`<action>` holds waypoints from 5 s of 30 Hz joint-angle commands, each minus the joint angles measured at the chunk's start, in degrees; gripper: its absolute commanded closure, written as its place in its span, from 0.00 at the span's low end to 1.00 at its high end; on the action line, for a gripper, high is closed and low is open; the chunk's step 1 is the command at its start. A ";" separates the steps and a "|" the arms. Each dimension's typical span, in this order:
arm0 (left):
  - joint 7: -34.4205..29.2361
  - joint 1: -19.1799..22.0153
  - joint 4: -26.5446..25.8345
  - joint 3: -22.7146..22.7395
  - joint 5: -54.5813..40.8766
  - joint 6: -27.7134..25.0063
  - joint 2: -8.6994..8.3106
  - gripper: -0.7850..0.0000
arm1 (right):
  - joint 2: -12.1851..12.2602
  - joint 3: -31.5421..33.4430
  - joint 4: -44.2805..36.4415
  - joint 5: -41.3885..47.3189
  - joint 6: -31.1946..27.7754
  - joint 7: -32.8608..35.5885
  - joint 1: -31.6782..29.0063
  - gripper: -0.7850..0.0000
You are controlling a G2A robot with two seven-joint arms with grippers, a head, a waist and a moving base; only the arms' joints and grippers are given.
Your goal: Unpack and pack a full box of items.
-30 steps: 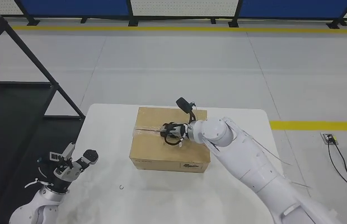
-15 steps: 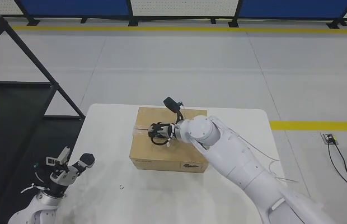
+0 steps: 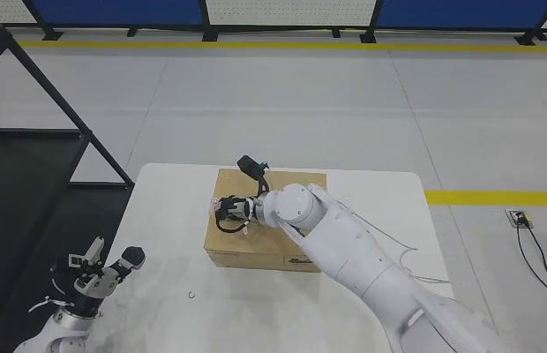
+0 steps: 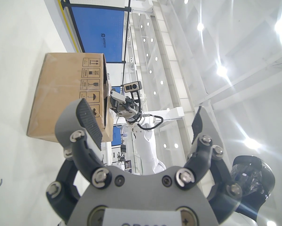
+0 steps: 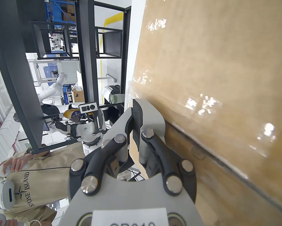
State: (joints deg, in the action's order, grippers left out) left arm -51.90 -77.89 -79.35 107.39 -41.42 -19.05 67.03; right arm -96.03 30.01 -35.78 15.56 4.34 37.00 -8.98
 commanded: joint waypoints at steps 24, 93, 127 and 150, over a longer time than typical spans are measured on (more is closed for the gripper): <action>0.11 1.34 -0.75 -2.84 1.95 1.07 -0.55 0.00 | -1.78 4.17 9.89 -3.60 -2.91 5.36 3.99 1.00; 3.70 6.89 -0.64 -10.32 5.41 3.04 -1.75 0.00 | 15.97 25.08 -24.46 -22.03 14.50 12.97 -14.87 1.00; 3.03 8.83 0.33 -11.51 5.79 4.76 -2.42 0.00 | 12.82 22.83 -12.94 -18.28 8.87 13.07 -7.90 1.00; 3.68 10.40 0.16 -14.56 7.24 5.07 -2.53 0.00 | 19.70 38.78 -28.15 -22.55 13.38 13.04 -21.89 1.00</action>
State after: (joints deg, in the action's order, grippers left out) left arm -48.28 -67.49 -79.16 92.88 -34.19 -14.02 64.51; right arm -76.49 68.29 -63.55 -7.13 17.83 49.98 -30.51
